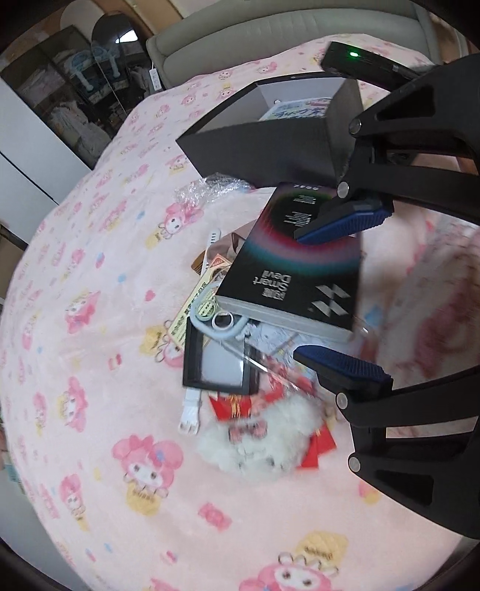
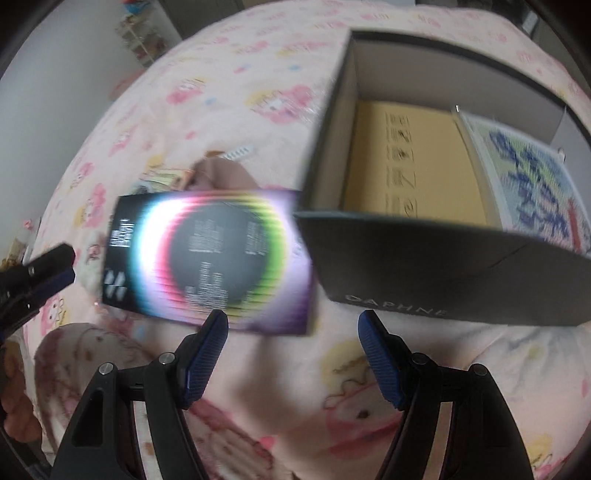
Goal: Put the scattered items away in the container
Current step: 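Grasp the black Smart Devil box with the left gripper and lift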
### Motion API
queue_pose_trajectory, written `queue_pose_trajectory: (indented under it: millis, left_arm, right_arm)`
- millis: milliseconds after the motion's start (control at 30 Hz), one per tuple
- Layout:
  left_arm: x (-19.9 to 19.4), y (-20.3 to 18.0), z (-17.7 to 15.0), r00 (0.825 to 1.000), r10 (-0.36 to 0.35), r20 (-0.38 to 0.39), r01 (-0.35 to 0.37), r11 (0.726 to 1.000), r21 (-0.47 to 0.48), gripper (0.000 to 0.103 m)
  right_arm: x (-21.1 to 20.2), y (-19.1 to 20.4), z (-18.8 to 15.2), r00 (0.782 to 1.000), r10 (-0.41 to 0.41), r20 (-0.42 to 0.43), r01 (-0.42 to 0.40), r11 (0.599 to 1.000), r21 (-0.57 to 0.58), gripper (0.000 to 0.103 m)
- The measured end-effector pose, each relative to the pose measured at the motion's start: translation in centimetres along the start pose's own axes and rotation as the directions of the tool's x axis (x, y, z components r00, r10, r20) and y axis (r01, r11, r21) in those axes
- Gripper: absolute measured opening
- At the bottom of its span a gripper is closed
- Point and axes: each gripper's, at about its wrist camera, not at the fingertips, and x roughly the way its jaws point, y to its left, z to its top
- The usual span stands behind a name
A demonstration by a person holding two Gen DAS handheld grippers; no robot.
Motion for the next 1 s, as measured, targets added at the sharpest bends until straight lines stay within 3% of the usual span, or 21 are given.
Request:
queue_pose_trajectory:
  millis: [167, 267, 433, 533, 667, 800, 1000]
  left_arm:
    - [2.3, -0.9, 0.3, 0.999, 0.004, -0.049, -0.003, 1.0, 0.007, 0.057]
    - [3.0, -1.3, 0.3, 0.997, 0.044, -0.066, -0.041, 0.998, 0.039, 0.057]
    - [3.5, -1.6, 0.1, 0.995, 0.054, -0.078, -0.049, 0.997, 0.067, 0.058]
    - [3.5, -1.6, 0.1, 0.995, 0.042, -0.086, -0.035, 0.997, 0.075, 0.059]
    - [3.2, -1.6, -0.3, 0.996, 0.025, -0.088, -0.018, 0.997, 0.077, 0.059]
    - [1.5, -2.6, -1.3, 0.997, 0.045, -0.061, -0.037, 0.992, 0.121, 0.058]
    - [-1.9, -4.4, -3.3, 0.997, 0.075, -0.022, -0.069, 0.976, 0.208, 0.058]
  right_arm:
    - [1.7, -1.1, -0.2, 0.999, 0.031, -0.032, -0.03, 0.999, 0.023, 0.071]
    - [2.5, -1.8, -0.1, 0.998, 0.05, -0.039, -0.048, 0.998, 0.044, 0.071]
    - [3.1, -2.1, 0.2, 0.991, 0.13, -0.023, -0.128, 0.989, 0.073, 0.074]
    - [2.9, -1.0, 0.1, 0.975, 0.22, -0.034, -0.219, 0.975, 0.033, 0.074]
    - [2.3, -0.6, -0.2, 0.986, 0.167, -0.026, -0.168, 0.986, 0.0, 0.063]
    - [-0.3, -1.4, -0.6, 0.975, 0.222, -0.004, -0.222, 0.975, 0.019, 0.061]
    - [-5.4, -1.2, -3.1, 0.96, 0.277, 0.04, -0.276, 0.96, -0.042, 0.061]
